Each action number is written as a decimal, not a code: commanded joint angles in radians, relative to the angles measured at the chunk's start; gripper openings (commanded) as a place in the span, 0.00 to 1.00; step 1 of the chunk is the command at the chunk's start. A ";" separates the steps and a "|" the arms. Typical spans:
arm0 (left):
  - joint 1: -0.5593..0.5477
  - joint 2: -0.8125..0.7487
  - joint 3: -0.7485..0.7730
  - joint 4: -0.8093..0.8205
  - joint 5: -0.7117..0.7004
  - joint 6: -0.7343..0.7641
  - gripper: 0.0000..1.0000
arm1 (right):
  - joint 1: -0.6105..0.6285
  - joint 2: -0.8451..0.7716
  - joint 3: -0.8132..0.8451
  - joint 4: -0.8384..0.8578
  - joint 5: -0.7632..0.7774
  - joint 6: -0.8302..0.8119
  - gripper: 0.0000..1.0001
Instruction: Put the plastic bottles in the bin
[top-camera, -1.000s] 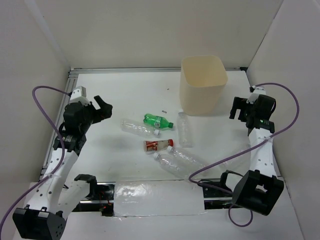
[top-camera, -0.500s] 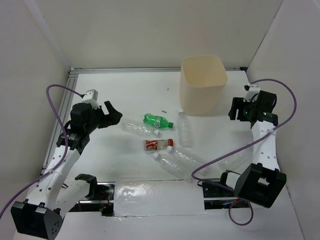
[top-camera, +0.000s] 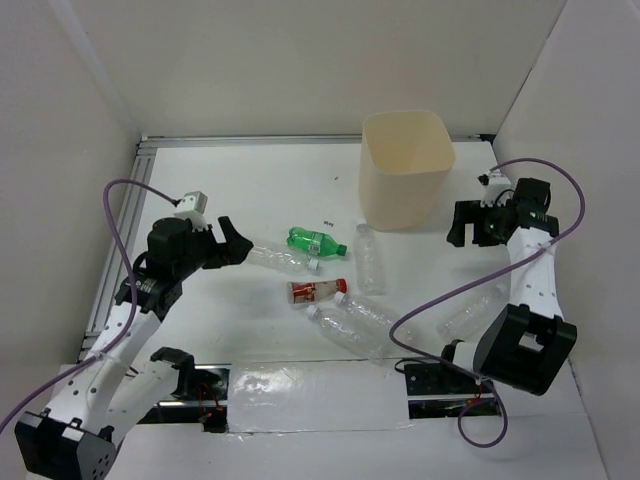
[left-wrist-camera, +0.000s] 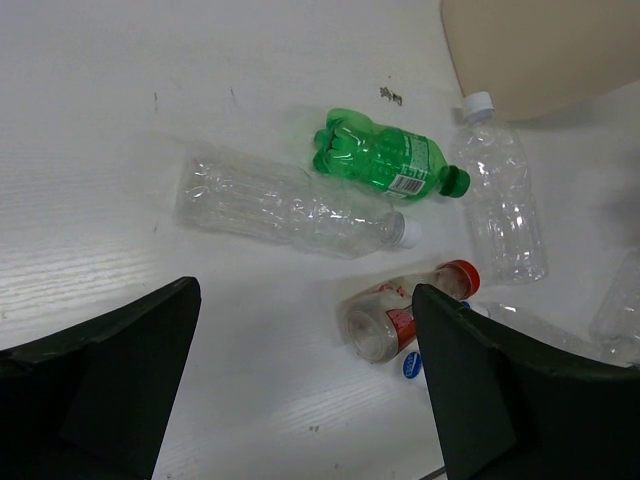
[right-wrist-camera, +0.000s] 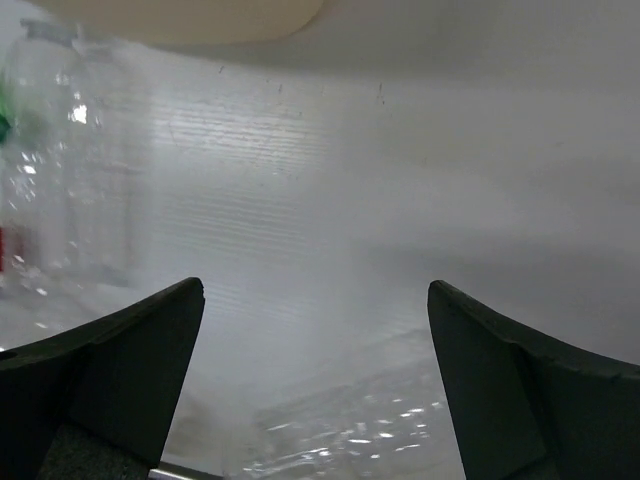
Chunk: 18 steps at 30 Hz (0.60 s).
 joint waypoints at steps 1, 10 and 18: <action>-0.017 0.030 -0.003 0.027 0.024 0.031 1.00 | -0.024 -0.084 0.043 -0.031 -0.116 -0.478 0.99; -0.072 0.128 -0.002 0.079 0.029 0.077 1.00 | -0.085 -0.115 -0.039 -0.508 -0.155 -1.651 0.99; -0.105 0.137 -0.011 0.099 0.029 0.088 1.00 | -0.170 -0.054 -0.075 -0.565 -0.003 -1.992 0.99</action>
